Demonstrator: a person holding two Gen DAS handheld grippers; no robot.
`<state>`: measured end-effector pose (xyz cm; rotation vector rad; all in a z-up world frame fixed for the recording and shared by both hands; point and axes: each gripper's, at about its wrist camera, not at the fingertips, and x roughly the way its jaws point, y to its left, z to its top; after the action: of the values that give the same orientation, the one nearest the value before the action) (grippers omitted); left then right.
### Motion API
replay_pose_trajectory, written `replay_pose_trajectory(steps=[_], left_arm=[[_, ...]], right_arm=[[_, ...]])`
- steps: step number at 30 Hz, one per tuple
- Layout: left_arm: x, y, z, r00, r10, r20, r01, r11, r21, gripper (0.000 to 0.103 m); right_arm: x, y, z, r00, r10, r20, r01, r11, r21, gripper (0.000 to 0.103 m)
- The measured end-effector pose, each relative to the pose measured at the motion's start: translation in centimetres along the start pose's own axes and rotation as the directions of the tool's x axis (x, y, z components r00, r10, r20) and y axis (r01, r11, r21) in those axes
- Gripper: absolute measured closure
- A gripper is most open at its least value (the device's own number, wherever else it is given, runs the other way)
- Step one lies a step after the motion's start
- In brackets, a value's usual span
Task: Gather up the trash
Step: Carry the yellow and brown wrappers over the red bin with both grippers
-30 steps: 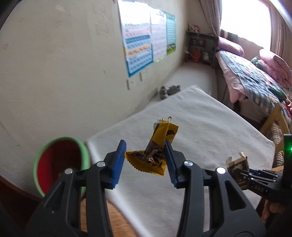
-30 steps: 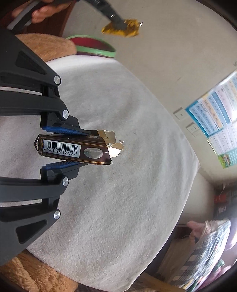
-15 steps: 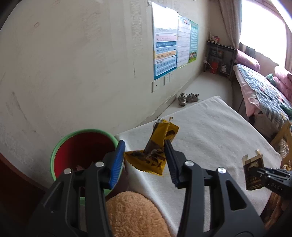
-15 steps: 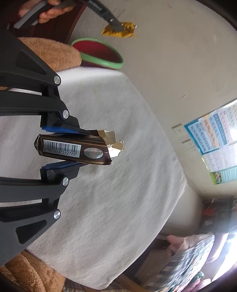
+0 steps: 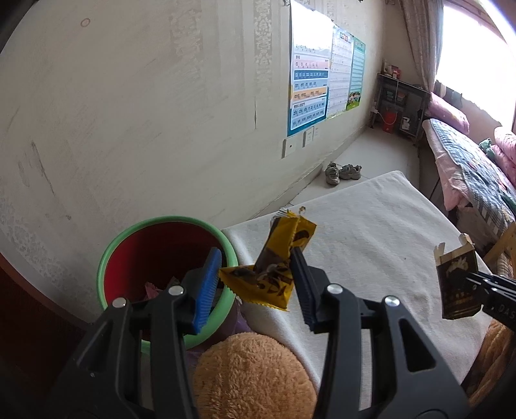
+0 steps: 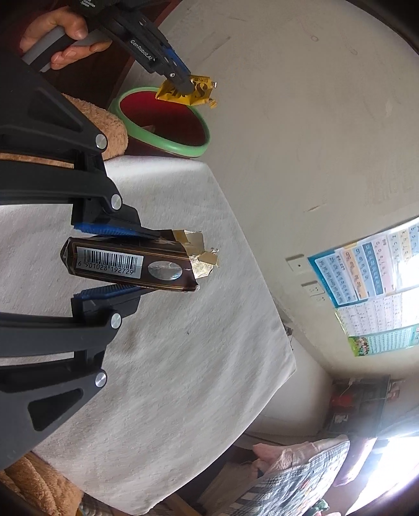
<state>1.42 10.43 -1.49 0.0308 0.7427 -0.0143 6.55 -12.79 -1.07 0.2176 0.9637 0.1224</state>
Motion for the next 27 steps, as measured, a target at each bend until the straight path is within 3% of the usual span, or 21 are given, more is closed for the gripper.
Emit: replay_pose_trajectory(steps=[17,27], left_arm=[[0.4,1.7,-0.2,1.000,0.028,-0.012,-0.028,0.999,-0.036,0.060],[0.4,3.7,-0.4,0.998,0.061,-0.012,-0.062,0.996,-0.061,0.060]], right_arm=[[-0.1,1.1,0.3,1.000,0.018,0.000,-0.018,0.999,-0.032,0.077],[0.5,4.2,1.6,0.998,0.063,0.003,-0.062,0.994,-0.089,0.077]])
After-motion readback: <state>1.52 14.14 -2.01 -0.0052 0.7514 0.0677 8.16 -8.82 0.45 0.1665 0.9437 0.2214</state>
